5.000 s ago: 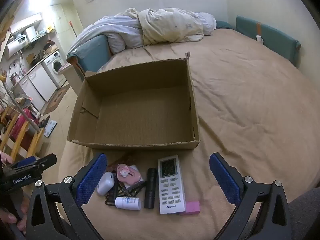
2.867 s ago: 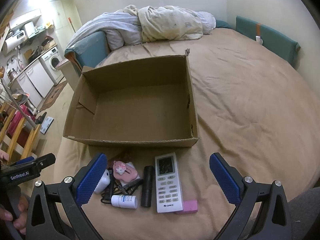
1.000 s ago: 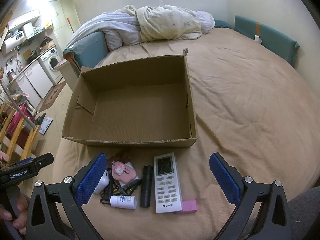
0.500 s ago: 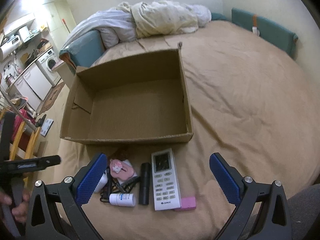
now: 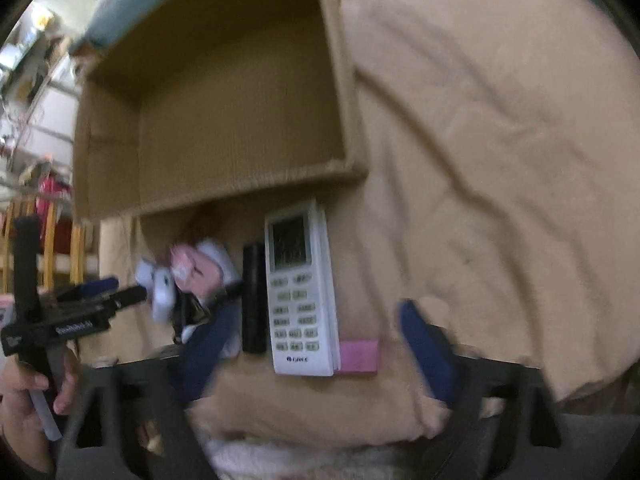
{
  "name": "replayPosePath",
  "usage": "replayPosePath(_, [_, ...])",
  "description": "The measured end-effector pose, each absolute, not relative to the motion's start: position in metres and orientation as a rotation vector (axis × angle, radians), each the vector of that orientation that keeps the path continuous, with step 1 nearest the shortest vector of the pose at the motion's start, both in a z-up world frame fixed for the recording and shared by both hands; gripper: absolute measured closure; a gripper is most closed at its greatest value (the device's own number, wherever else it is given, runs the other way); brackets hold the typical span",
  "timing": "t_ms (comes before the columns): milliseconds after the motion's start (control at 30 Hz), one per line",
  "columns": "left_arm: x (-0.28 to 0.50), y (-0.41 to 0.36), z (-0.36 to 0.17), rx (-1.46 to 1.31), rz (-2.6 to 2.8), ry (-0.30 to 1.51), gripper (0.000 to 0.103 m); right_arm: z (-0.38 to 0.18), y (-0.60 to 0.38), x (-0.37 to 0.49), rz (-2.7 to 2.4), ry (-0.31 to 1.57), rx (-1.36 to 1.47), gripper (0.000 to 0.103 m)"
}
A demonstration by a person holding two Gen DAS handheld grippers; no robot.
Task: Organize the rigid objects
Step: 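Grasp the white pill bottle with the left tool while the right tool grasps the GREE remote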
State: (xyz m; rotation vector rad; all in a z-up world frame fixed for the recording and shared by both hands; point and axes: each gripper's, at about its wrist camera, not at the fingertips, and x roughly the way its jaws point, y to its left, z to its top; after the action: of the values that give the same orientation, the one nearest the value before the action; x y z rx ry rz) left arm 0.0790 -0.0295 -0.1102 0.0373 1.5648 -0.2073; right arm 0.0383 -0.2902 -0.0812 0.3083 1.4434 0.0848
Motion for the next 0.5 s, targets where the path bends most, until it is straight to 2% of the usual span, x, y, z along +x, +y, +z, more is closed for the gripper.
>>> replayPosePath(33, [0.079,-0.031,-0.112,0.045,-0.211,1.568,0.026,-0.089,-0.286,0.041,0.095,1.478,0.293,0.034])
replayPosePath(167, [0.084,-0.034,-0.119,0.043,-0.198,1.566,0.027,-0.105,-0.263,0.049,0.124,1.525,0.197,0.038])
replayPosePath(233, [0.087,-0.037,-0.128,0.024,-0.187,1.565,0.031,-0.111,-0.255,0.053,0.127,1.534,0.162,0.038])
replayPosePath(300, [0.094,-0.036,-0.136,0.009,-0.189,1.582,0.044,-0.120,-0.250,0.056,0.120,1.551,0.152,0.040])
replayPosePath(367, [0.097,-0.036,-0.138,-0.006,-0.197,1.586,0.049,-0.128,-0.248,0.058,0.113,1.569,0.137,0.046])
replayPosePath(400, [0.097,-0.036,-0.140,-0.010,-0.202,1.586,0.059,-0.131,-0.247,0.058,0.110,1.576,0.130,0.046])
replayPosePath(500, [0.098,-0.038,-0.141,0.005,-0.211,1.587,0.076,-0.138,-0.237,0.057,0.110,1.566,0.092,0.048])
